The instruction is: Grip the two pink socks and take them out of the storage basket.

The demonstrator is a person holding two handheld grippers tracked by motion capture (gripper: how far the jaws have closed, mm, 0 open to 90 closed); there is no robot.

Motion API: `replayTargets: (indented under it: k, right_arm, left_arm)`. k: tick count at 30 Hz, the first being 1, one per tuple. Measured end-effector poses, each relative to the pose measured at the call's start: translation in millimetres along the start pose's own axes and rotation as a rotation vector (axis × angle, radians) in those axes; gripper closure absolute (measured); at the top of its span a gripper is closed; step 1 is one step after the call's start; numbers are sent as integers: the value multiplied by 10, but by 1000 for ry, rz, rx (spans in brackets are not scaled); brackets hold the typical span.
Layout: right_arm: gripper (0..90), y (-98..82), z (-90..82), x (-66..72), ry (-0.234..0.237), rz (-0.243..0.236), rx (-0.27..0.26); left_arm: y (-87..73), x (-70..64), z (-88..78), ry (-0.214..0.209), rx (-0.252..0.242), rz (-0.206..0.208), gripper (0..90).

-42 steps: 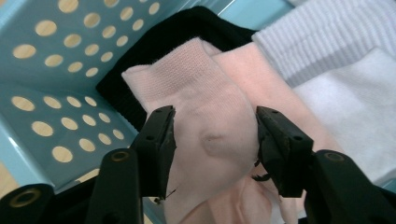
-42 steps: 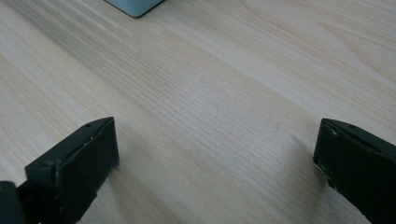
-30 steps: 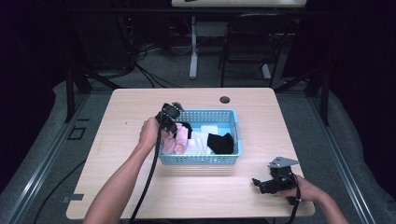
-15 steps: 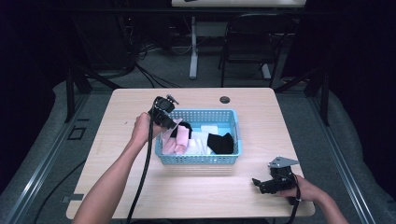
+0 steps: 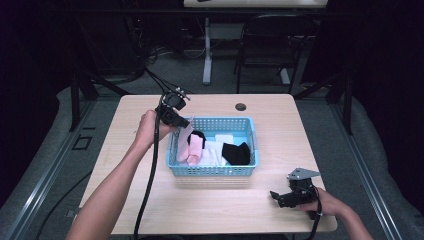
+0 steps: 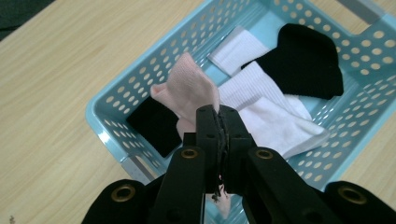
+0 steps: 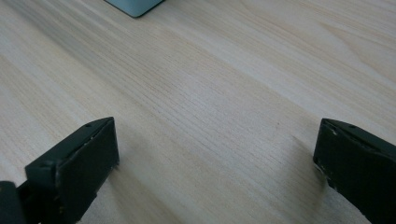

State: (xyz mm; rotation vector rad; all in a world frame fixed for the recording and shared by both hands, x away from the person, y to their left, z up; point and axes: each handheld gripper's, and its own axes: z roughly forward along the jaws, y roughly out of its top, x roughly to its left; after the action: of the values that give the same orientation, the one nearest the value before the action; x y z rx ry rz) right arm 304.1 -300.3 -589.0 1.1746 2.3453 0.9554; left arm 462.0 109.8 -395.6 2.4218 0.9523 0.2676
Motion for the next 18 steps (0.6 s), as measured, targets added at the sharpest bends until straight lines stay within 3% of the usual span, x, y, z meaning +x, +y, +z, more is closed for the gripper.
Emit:
replayTargets:
  k: [10,18]
  right_arm:
    - [0,-2,4,1,2,3,-4]
    - [0,-2,4,1,3,3,-3]
  left_arm:
    - [177,-105,-396,-5,-61,40,882]
    - [239,-118,-544,-10,-70,55,882]
